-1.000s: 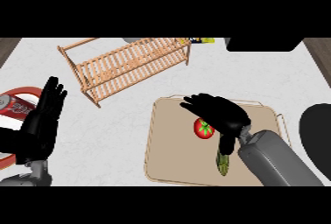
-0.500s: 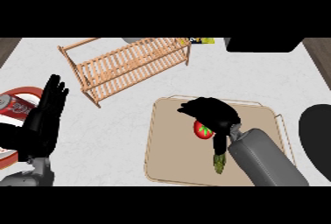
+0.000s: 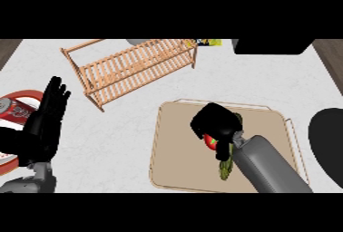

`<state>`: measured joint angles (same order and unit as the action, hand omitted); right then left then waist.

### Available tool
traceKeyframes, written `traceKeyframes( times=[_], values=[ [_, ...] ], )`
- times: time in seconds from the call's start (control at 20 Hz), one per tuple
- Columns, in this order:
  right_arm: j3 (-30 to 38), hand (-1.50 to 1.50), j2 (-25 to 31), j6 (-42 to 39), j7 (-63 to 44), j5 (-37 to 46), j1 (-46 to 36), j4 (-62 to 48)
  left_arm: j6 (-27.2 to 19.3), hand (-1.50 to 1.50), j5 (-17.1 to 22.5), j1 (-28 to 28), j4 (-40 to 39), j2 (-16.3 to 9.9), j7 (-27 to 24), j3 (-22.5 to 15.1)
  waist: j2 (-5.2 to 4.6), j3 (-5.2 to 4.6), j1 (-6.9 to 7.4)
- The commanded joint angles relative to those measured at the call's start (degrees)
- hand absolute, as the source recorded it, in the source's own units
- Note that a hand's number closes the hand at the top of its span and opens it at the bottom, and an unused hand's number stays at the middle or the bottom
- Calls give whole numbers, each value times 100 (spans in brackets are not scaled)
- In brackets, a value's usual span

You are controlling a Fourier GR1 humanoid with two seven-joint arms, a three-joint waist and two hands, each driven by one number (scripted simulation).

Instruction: Pick the tomato from the tray and place it in the tiered shelf

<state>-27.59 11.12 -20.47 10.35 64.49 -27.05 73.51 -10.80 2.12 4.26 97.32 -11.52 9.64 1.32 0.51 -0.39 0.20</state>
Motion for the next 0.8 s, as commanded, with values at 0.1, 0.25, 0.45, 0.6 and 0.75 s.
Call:
traceKeyframes(
  times=[0.1, 0.25, 0.45, 0.6, 0.75],
  values=[
    [-550, 150, -1075, 95, -2223, -5, -15, -200, -98, 0, -176, 164, -315, 181, -267, -97, -73, 35, 77],
    [-1076, 150, -1087, -60, -3528, -558, 152, 286, 27, 0, -61, 155, -122, 79, 30, -88, -51, 37, 153],
    [-1594, 150, -1096, 228, -4320, -1494, 333, 881, -15, 0, -156, -123, -32, 243, -109, -261, -44, 39, 151],
    [-2188, 150, -1103, 802, -4993, -2138, 154, 1179, -25, 0, -181, 103, -99, 190, -41, -191, -53, 39, 147],
    [-2266, 150, -1108, 1064, -5581, -2555, -346, 1804, 92, 0, -21, 449, -324, -68, 174, 145, -47, 38, 101]
  ],
)
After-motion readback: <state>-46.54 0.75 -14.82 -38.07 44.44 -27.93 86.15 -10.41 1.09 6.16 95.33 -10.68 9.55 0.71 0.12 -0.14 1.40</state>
